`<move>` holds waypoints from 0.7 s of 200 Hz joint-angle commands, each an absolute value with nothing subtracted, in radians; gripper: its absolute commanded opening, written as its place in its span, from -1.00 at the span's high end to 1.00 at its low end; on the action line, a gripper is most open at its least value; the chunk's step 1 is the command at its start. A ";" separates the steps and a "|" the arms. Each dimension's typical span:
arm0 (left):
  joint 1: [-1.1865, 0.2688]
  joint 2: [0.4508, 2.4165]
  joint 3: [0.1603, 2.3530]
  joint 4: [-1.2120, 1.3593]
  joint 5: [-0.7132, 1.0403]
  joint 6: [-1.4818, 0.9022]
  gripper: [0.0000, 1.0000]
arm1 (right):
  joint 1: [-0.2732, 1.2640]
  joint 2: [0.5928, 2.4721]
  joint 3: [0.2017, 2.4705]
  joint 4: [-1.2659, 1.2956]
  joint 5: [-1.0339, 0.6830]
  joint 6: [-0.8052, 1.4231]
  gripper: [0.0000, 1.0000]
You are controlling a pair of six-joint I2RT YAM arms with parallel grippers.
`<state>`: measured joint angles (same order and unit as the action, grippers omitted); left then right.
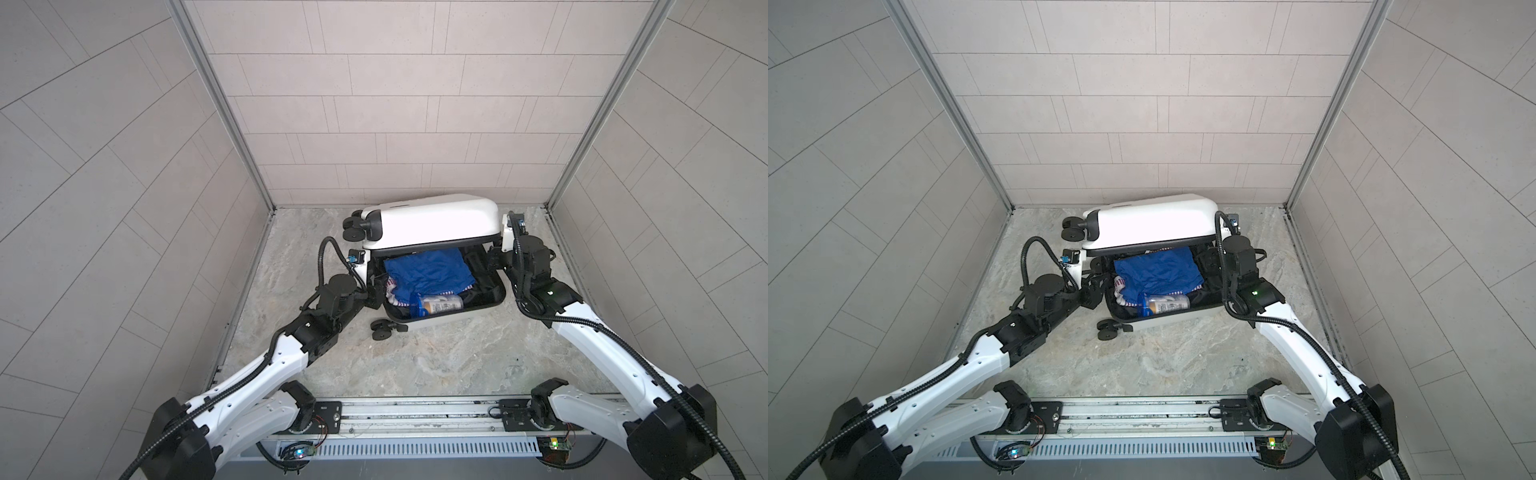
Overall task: Pack the luggage
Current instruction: 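Swing the lid down over the packed items with both grippers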
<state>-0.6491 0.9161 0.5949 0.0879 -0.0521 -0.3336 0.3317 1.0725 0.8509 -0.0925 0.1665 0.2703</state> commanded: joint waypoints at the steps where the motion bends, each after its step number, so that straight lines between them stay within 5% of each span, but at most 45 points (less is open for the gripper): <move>1: -0.663 0.840 0.579 0.002 -0.049 -0.373 -0.13 | 0.331 1.053 0.805 -0.290 0.180 0.332 0.60; 31: -0.693 0.694 0.539 -0.089 -0.040 -0.403 -0.13 | 0.328 0.992 0.781 -0.380 0.241 0.368 0.00; 61: -0.706 0.567 0.549 -0.220 -0.016 -0.433 -0.11 | 0.325 0.907 0.754 -0.462 0.292 0.398 -0.33; 140: -0.708 0.498 0.770 -0.509 -0.042 -0.435 -0.08 | 0.307 0.762 0.759 -0.655 0.367 0.510 -0.69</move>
